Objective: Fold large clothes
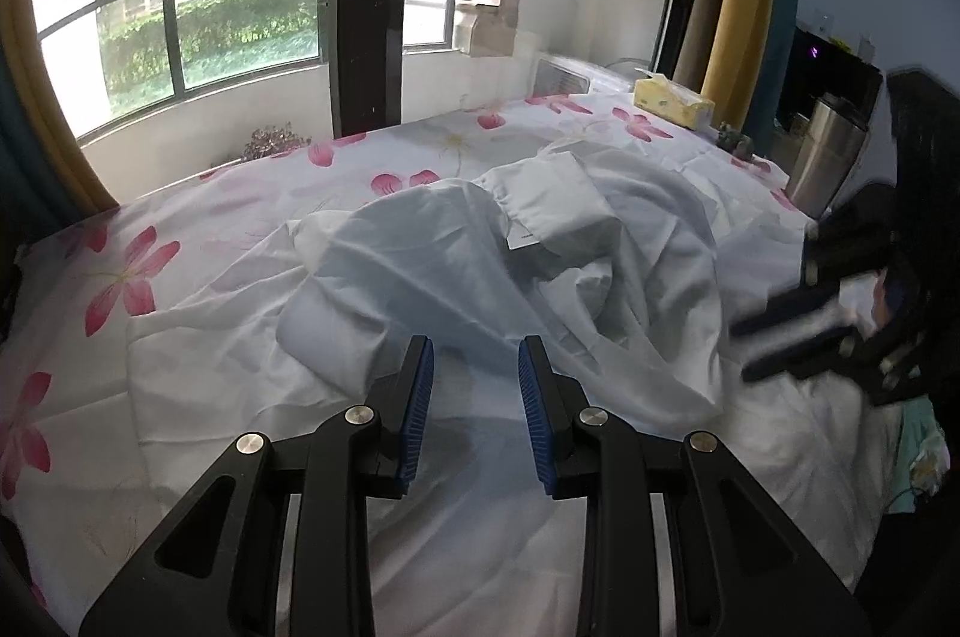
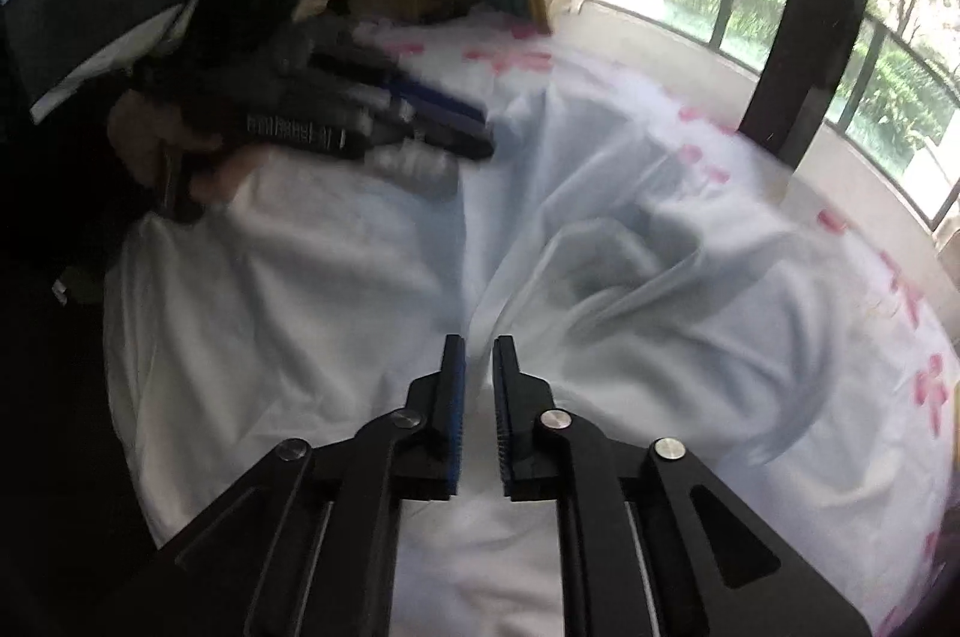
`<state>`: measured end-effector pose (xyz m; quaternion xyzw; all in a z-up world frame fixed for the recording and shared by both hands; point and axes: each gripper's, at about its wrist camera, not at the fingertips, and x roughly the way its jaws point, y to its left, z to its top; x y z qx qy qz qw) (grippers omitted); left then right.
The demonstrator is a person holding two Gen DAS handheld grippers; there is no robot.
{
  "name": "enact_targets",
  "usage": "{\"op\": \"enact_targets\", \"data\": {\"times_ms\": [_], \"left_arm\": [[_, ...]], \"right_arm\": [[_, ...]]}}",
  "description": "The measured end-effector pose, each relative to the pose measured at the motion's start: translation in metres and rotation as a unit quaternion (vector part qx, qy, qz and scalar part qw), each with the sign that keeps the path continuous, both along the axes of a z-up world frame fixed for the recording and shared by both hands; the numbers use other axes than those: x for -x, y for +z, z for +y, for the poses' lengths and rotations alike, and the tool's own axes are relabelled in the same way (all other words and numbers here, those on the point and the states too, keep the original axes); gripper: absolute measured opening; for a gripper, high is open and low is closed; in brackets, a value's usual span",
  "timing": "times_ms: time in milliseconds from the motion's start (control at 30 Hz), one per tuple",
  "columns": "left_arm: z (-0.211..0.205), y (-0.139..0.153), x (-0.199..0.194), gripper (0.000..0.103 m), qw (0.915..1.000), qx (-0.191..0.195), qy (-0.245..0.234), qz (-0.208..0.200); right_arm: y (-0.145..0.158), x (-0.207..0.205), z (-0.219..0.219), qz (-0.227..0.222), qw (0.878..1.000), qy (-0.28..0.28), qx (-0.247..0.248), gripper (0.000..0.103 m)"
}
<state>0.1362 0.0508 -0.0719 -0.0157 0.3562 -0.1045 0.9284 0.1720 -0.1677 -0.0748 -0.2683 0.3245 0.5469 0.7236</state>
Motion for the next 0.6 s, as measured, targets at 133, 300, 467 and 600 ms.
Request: {"op": "enact_targets", "data": {"times_ms": [133,300,467,600], "left_arm": [[0.002,-0.009,-0.010,0.031,0.9998,0.001,0.006,0.021],[0.008,-0.022,-0.013,0.031,0.9991,0.009,0.013,0.040],[0.014,-0.030,-0.011,0.031,0.9983,0.021,0.013,0.053],[0.018,-0.031,-0.008,0.031,0.9977,0.034,0.013,0.058]], "right_arm": [[0.014,-0.023,0.007,-0.015,0.999,-0.025,-0.025,0.024],[0.002,-0.056,0.029,-0.044,0.997,-0.060,-0.012,0.024],[-0.017,-0.077,0.045,-0.048,0.996,-0.073,0.006,0.024],[-0.040,-0.080,0.047,-0.029,0.996,-0.073,0.042,0.024]]}}
